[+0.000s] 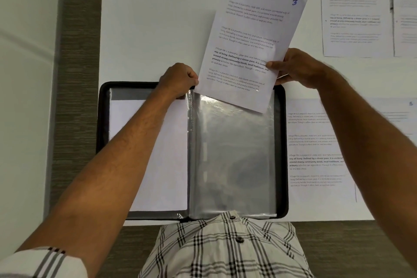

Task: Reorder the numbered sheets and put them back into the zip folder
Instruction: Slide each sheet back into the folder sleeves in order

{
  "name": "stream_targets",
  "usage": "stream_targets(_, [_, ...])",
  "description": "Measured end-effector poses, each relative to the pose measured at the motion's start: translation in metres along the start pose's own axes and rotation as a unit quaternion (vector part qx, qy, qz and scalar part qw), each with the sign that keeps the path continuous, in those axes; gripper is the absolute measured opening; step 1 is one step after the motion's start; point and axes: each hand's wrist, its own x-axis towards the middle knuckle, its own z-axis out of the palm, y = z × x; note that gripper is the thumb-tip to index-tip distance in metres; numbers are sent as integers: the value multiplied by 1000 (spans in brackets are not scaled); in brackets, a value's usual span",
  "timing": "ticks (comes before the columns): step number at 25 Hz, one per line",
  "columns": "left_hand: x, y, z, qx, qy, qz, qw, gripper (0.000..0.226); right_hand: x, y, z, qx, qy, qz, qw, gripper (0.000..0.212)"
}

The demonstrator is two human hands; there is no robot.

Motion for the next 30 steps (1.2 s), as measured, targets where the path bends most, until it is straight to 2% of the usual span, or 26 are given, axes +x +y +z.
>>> stream_targets(3, [3, -2, 0, 19, -24, 3, 1000, 17, 3, 0, -1, -7, -3, 2, 1000, 33])
stream_targets(6, [6, -4, 0, -9, -33, -2, 999, 11, 5, 1, -1, -13, -15, 3, 1000, 36])
stream_targets(11, [6, 3, 6, -105, 23, -8, 994, 26, 10, 0, 2, -67, -43, 9, 997, 40])
stream_targets(14, [6, 9, 7, -181, 48, -16, 982, 19, 15, 1, 8, -126, -66, 22, 990, 33])
stream_targets(19, [5, 5, 5, -227, 59, -27, 972, 22, 16, 2, 14, -168, -104, 45, 979, 13])
stream_targets(22, [6, 2, 5, -237, 54, -29, 969, 22, 16, -3, 18, -211, -114, 64, 969, 32])
stream_targets(24, [6, 0, 5, -225, 54, -28, 972, 22, 14, -7, 21, -196, -102, 50, 974, 35])
stream_targets(28, [5, 1, 5, -177, 32, -14, 984, 25, 14, -7, 24, -111, -3, 3, 994, 27])
stream_targets(30, [5, 3, 4, -140, 6, -2, 990, 26, 13, -5, 24, -101, 11, -11, 995, 25])
